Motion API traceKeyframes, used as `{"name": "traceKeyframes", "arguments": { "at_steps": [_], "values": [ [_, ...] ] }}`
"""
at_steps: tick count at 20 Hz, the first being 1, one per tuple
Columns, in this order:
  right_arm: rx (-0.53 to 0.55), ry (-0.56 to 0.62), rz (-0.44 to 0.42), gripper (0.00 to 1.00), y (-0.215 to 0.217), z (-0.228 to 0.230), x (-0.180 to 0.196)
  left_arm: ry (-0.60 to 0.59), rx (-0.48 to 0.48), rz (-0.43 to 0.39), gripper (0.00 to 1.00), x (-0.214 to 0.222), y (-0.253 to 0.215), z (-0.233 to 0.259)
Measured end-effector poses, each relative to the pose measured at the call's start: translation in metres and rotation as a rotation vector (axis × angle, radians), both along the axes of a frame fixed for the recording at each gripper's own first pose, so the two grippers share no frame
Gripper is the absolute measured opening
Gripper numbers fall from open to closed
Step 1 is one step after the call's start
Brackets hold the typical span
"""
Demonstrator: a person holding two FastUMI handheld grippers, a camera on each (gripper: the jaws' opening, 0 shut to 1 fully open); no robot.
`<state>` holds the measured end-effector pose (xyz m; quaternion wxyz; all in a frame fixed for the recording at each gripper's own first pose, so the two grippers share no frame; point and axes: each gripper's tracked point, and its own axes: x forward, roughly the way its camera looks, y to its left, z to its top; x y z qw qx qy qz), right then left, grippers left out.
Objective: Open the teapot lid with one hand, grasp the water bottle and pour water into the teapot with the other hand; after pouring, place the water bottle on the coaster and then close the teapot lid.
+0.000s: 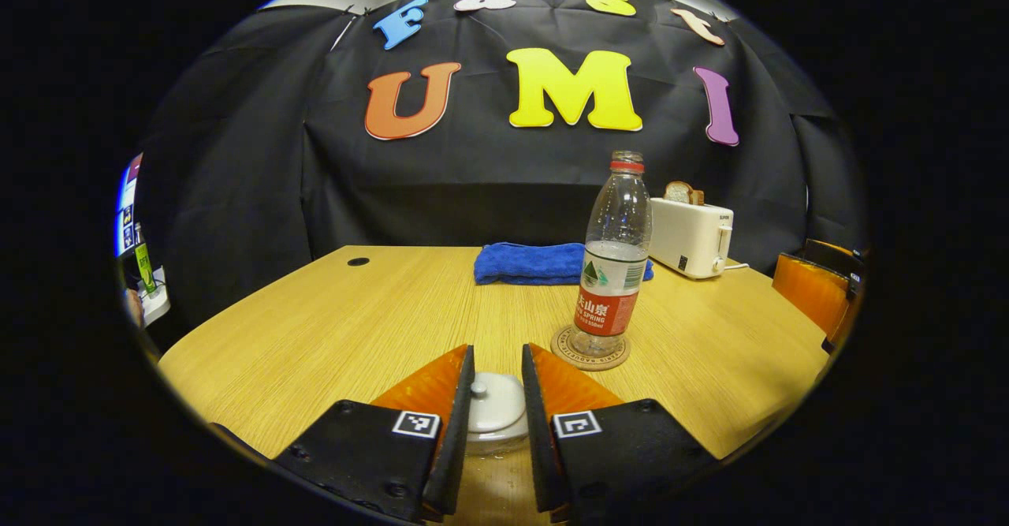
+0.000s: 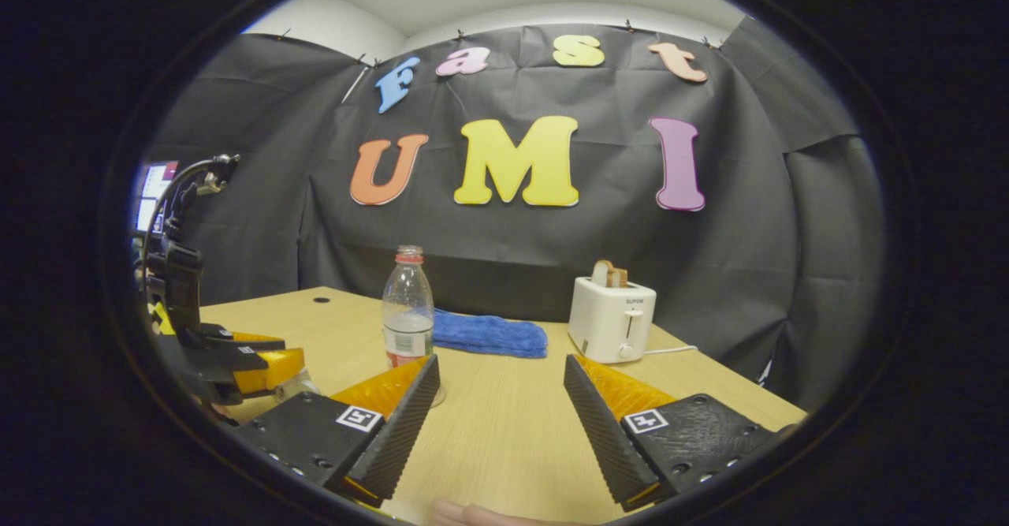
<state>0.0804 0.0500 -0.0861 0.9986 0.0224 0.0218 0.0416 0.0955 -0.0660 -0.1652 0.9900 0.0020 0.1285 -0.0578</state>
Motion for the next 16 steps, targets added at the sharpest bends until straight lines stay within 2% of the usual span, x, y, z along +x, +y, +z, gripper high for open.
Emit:
{"name": "traceKeyframes", "arguments": {
  "at_steps": [2, 3, 4, 8, 9, 12, 13, 16],
  "values": [
    [-0.001, -0.007, -0.001, 0.95, 0.000, 0.003, -0.002, 0.008, -0.025, -0.034, 0.52, -0.004, -0.007, 0.003],
    [0.000, -0.013, -0.002, 0.98, -0.002, 0.006, -0.004, 0.021, -0.039, -0.042, 0.62, -0.006, -0.010, 0.003],
    [0.000, -0.018, -0.005, 0.98, -0.003, 0.008, -0.005, 0.032, -0.044, -0.041, 0.67, -0.008, -0.009, 0.004],
    [0.006, -0.040, -0.017, 0.95, -0.009, 0.022, -0.013, 0.000, -0.048, -0.051, 0.71, -0.019, -0.009, 0.030],
    [0.006, -0.046, -0.021, 0.98, -0.011, 0.027, -0.016, -0.021, -0.043, -0.058, 0.72, -0.024, -0.010, 0.039],
    [0.004, -0.051, -0.053, 0.95, -0.018, 0.038, -0.024, -0.100, -0.020, -0.065, 0.75, -0.039, -0.009, 0.073],
    [0.006, -0.050, -0.058, 0.97, -0.019, 0.043, -0.029, -0.129, -0.010, -0.064, 0.86, -0.045, -0.007, 0.084],
    [0.009, -0.034, -0.064, 0.97, -0.021, 0.052, -0.043, -0.183, -0.002, -0.015, 0.89, -0.057, 0.008, 0.109]
  ]
}}
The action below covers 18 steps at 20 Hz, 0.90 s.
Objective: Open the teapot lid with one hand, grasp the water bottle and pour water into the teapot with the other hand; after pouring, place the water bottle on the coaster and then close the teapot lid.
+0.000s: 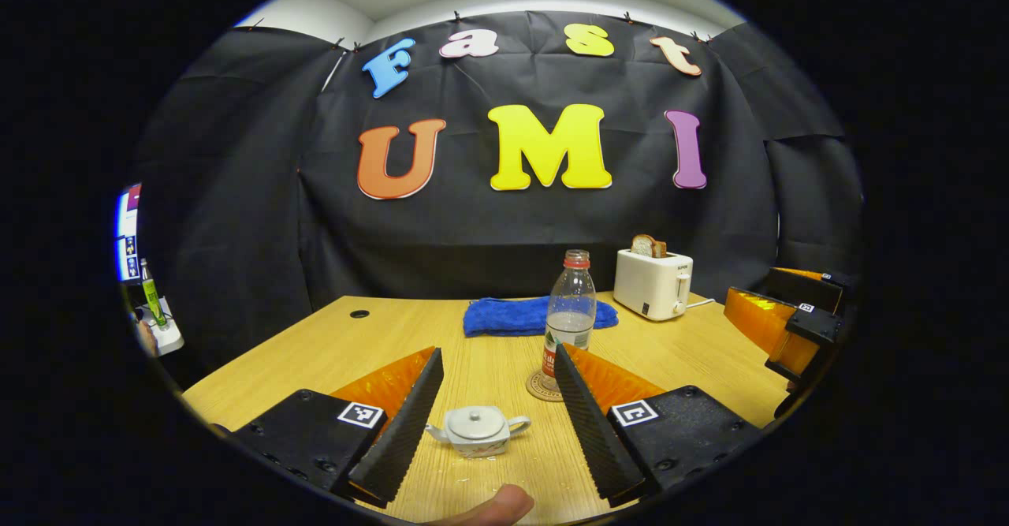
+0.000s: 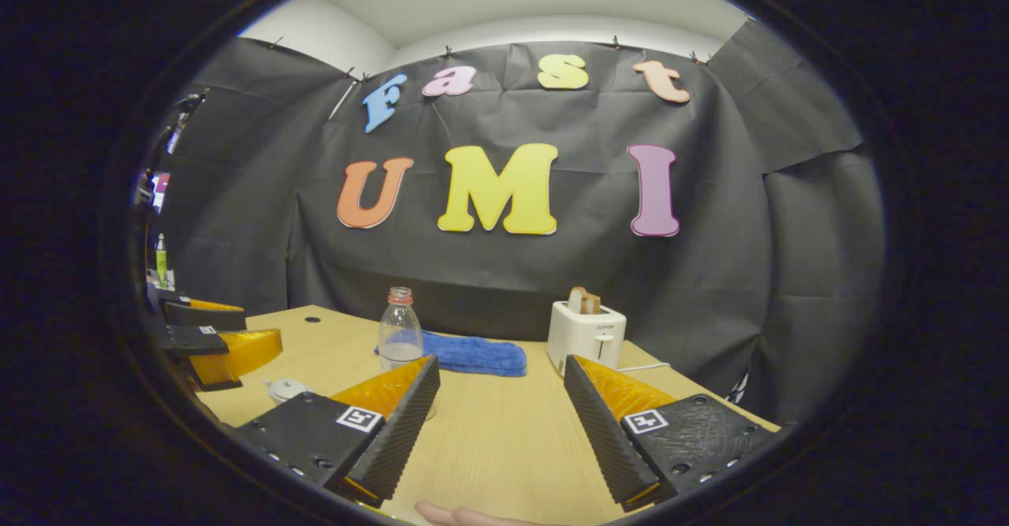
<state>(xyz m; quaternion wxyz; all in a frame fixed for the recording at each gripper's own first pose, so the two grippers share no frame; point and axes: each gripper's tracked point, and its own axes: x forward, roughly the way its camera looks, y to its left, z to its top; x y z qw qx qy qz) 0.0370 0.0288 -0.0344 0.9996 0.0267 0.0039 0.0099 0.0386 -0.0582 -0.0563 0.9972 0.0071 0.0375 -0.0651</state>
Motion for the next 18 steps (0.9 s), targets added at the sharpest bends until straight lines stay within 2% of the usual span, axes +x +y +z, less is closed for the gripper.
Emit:
{"name": "traceKeyframes", "arguments": {
  "at_steps": [2, 3, 4, 8, 9, 12, 13, 18],
  "values": [
    [-0.006, 0.014, -0.009, 0.97, -0.002, 0.005, -0.010, -0.010, 0.002, 0.060, 0.92, -0.004, 0.016, 0.008],
    [-0.012, 0.019, -0.018, 0.97, -0.003, 0.008, -0.015, -0.006, 0.006, 0.084, 0.98, -0.007, 0.023, 0.009],
    [-0.019, 0.021, -0.022, 0.97, -0.003, 0.012, -0.020, -0.001, 0.003, 0.093, 0.98, -0.010, 0.026, 0.011],
    [-0.050, 0.052, -0.022, 0.95, -0.002, 0.017, -0.038, -0.014, -0.014, 0.067, 0.98, -0.019, 0.027, 0.023],
    [-0.046, 0.069, -0.018, 0.97, -0.002, 0.016, -0.043, -0.025, -0.015, 0.065, 0.98, -0.023, 0.029, 0.028],
    [-0.041, 0.063, -0.024, 0.98, -0.004, 0.023, -0.048, -0.042, -0.023, 0.056, 0.98, -0.029, 0.029, 0.035],
    [-0.039, 0.058, -0.024, 0.95, -0.005, 0.025, -0.049, -0.042, -0.022, 0.053, 0.98, -0.031, 0.030, 0.034],
    [-0.042, 0.043, -0.030, 0.98, -0.010, 0.029, -0.054, -0.023, 0.018, 0.064, 0.98, -0.035, 0.042, 0.033]
  ]
}}
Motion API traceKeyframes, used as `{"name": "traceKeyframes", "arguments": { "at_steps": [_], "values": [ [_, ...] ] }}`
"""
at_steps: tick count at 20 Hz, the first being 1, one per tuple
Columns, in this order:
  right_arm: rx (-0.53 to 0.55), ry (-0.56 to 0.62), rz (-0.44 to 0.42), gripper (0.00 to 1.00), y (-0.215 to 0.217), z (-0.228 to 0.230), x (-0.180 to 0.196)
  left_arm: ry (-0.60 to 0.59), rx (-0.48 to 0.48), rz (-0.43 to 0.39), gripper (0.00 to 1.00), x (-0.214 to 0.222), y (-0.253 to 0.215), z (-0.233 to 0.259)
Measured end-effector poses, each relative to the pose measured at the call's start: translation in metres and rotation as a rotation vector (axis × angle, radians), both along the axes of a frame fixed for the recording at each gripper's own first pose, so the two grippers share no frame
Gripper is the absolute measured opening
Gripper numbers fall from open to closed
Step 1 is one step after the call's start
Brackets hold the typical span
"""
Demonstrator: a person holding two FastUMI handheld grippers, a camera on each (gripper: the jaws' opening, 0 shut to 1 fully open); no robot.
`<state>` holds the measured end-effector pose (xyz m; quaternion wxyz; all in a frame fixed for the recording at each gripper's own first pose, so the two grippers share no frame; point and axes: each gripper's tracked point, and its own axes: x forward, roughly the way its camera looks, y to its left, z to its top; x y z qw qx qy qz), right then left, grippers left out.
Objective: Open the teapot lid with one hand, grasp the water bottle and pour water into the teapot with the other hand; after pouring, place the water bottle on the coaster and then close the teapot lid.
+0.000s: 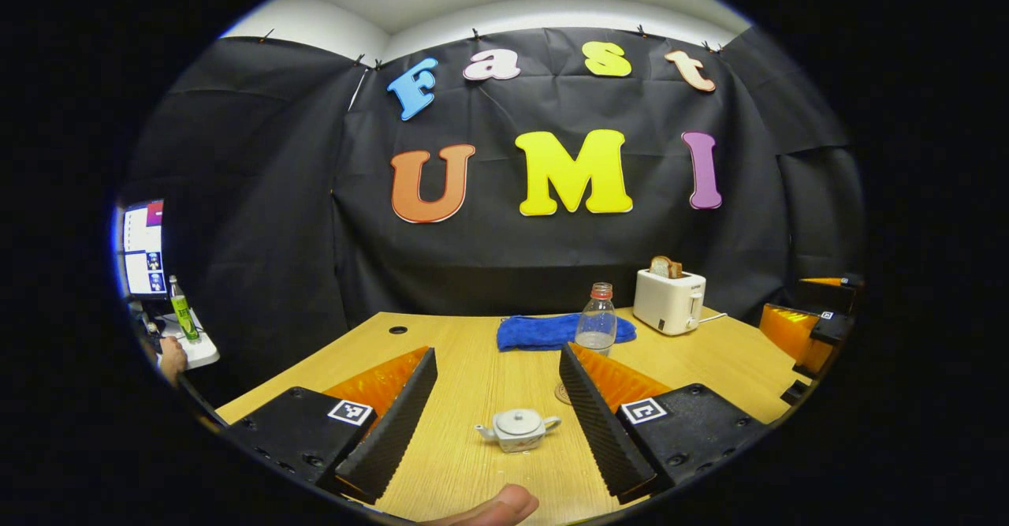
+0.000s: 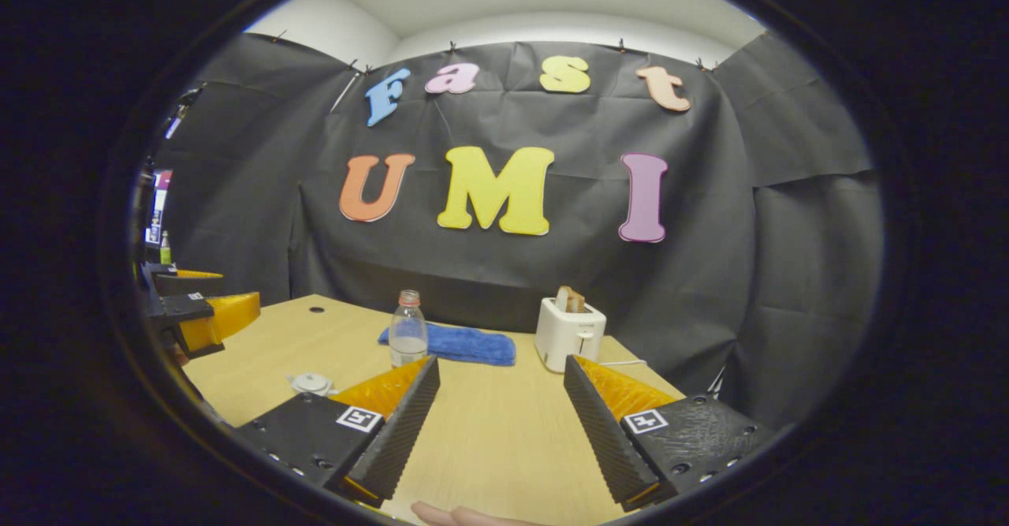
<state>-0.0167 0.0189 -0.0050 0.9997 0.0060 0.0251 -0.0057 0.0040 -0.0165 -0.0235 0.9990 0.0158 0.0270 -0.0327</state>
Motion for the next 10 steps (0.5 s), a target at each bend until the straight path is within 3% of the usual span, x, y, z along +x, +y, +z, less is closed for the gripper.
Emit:
{"name": "traceKeyframes", "arguments": {
  "at_steps": [10],
  "values": [
    [-0.038, -0.015, 0.004, 0.95, 0.0029, 0.0012, -0.0024, -0.004, -0.005, -0.006, 0.98, 0.0010, 0.0016, 0.0015]
  ]
}}
